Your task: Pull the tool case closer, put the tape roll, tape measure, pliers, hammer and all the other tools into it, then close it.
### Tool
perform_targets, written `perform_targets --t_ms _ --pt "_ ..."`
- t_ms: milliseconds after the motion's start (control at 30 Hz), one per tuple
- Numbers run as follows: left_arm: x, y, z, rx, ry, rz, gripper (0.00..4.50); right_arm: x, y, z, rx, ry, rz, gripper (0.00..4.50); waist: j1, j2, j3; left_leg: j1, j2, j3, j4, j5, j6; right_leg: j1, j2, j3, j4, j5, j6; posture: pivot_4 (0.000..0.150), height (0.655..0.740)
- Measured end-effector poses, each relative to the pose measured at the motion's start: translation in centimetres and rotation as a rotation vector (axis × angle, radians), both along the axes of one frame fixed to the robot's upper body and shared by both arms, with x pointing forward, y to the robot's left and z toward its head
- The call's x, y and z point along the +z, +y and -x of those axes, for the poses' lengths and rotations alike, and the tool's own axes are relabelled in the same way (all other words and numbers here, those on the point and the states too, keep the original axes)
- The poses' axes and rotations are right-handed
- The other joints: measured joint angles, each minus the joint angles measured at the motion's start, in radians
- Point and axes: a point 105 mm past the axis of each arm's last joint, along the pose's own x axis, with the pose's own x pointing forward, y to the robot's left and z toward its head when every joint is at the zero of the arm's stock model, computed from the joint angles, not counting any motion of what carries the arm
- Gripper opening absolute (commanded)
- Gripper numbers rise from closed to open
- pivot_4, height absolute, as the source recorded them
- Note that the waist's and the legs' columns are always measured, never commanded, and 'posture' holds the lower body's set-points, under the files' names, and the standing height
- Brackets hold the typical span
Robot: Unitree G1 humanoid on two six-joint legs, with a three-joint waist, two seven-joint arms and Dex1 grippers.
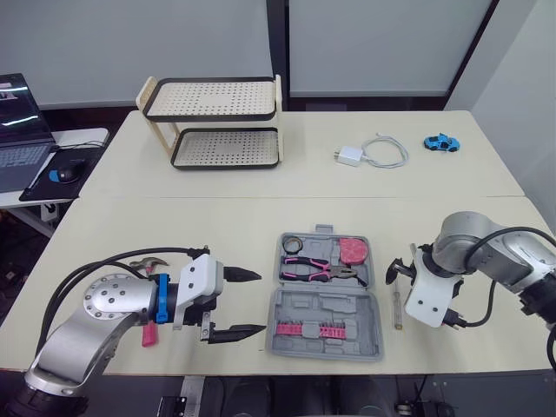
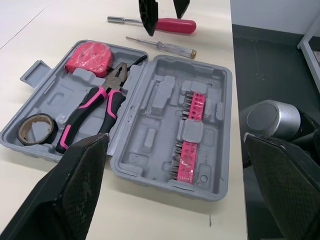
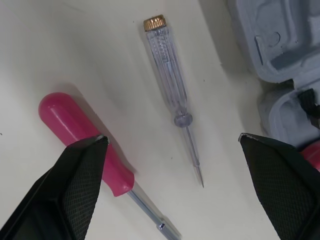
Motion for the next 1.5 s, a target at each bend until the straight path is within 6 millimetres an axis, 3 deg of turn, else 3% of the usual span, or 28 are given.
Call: perform_targets --t_ms 400,567,700,1000,1033,1267,1500 --pt "-0.1 -0.1 0.1 0.020 0.008 -0.001 4.50 -2.8 0.4 -0.9 0.006 0.039 0.047 4.48 -0.001 0.000 0.000 0.000 -0.001 0.000 0.000 0.000 -0.001 0.000 0.000 0.000 0.000 0.000 0.000 0.150 0.7400" --pt "0.0 -0.3 0.3 0.010 0.002 0.002 4.50 -3.2 0.4 -1.5 0.014 0.031 0.064 4.48 -0.001 0.000 0.000 0.000 0.000 0.000 0.000 0.000 -0.001 0.000 0.000 0.000 0.000 0.000 0.000 0.150 0.7400" --pt "-0.1 -0.3 0.3 0.017 0.008 0.002 4.50 -3.3 0.7 -1.6 0.018 0.028 0.047 3.55 -0.001 0.000 0.000 0.001 0.000 0.000 0.000 0.000 -0.001 0.000 0.000 0.000 0.000 0.000 0.000 0.150 0.7400" --pt "0.1 -0.7 0.4 0.016 0.023 0.035 4.50 -3.3 1.1 -1.2 0.018 0.037 0.038 0.33 0.002 0.000 0.000 0.000 -0.001 0.000 0.000 0.000 -0.001 0.000 0.000 0.000 0.000 0.000 0.000 0.150 0.7400" --pt "0.2 -0.8 0.5 0.009 0.024 0.041 4.50 -3.3 1.2 -1.1 0.020 0.040 0.039 0.17 0.001 0.000 0.000 0.000 -0.001 0.000 0.000 0.000 -0.001 0.000 0.000 0.000 0.000 0.000 0.000 0.150 0.7400" --pt "0.3 -0.9 1.2 -0.037 0.025 0.055 4.50 -3.3 0.7 -0.4 0.016 0.067 0.043 0.17 0.001 0.000 0.000 0.000 -0.001 0.000 0.000 0.000 -0.001 0.000 0.000 0.000 0.000 0.000 0.000 0.150 0.7400" --pt "0.6 -1.1 0.8 -0.041 -0.005 0.075 4.50 -1.2 0.0 0.0 0.048 0.045 0.030 0.17 0.001 0.000 0.000 0.000 -0.001 0.000 0.000 0.000 -0.001 0.000 0.000 0.000 0.000 0.000 0.000 0.150 0.7400"
